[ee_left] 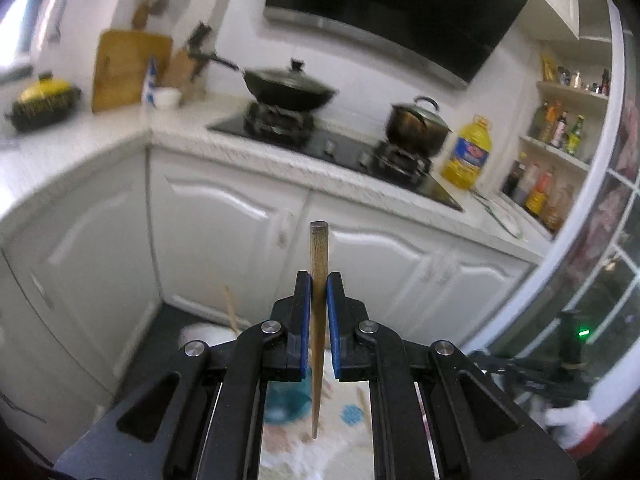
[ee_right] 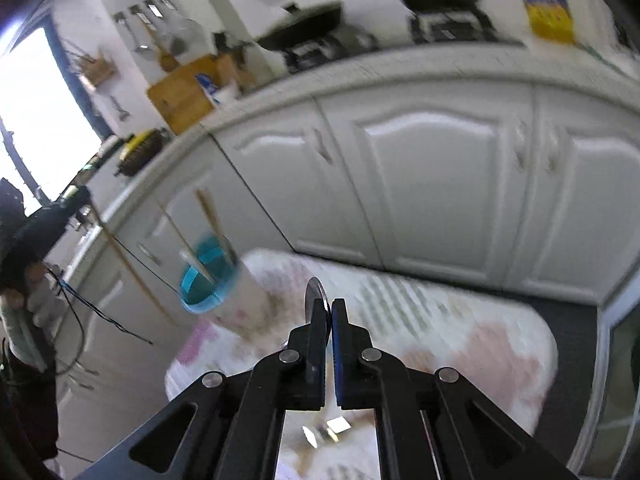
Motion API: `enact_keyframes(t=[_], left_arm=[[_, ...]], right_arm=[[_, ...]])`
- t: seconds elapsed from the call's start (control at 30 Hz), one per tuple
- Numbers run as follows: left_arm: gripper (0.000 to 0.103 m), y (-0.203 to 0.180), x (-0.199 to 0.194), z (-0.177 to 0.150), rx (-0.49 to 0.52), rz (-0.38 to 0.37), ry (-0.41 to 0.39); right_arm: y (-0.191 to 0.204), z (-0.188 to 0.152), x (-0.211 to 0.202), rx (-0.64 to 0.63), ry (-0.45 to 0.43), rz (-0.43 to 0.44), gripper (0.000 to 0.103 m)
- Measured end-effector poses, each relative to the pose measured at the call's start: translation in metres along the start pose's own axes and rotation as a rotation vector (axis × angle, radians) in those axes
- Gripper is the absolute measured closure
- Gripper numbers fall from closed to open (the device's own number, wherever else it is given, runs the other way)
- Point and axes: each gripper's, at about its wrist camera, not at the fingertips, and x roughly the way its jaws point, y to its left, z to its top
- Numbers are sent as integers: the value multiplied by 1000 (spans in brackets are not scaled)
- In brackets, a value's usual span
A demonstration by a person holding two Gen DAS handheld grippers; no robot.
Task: Organize utensils
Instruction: 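Lift the chopstick and spoon with both grippers over the cup, then lower the chopstick and spoon into the cup and open both grippers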
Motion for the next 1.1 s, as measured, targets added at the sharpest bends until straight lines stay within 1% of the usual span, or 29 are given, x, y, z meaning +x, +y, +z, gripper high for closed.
enact_keyframes(t=[0.07,0.13,0.23,0.37,0.47,0.53,0.67,0.8,0.9,1.1], left_arm=[[96,5,6,7,9,37,-26],[96,13,14,10,3,61,-37],[96,21,26,8,14,108,-54],[96,31,48,-4,15,143,-46],[96,38,63,-12,21,164,-34],[96,41,71,-17,26,178,-30],[96,47,84,-32,12,189,-1],[96,52,94,-50,1,192,36],[96,54,95,-58,-9,192,50],[96,53,99,-75,-18,188,92]], right_arm=[[24,17,7,-33,-24,2,101],[46,31,16,-63,-47,-15,101],[76,50,39,-88,-72,-37,101],[102,62,74,-143,-72,-98,101],[110,65,99,-161,-67,-129,101],[116,66,110,-191,-66,-155,101],[133,58,130,-283,-72,-237,101],[148,46,143,-359,-63,-264,101],[158,37,155,-407,-36,-264,101],[157,19,177,-407,49,-230,99]])
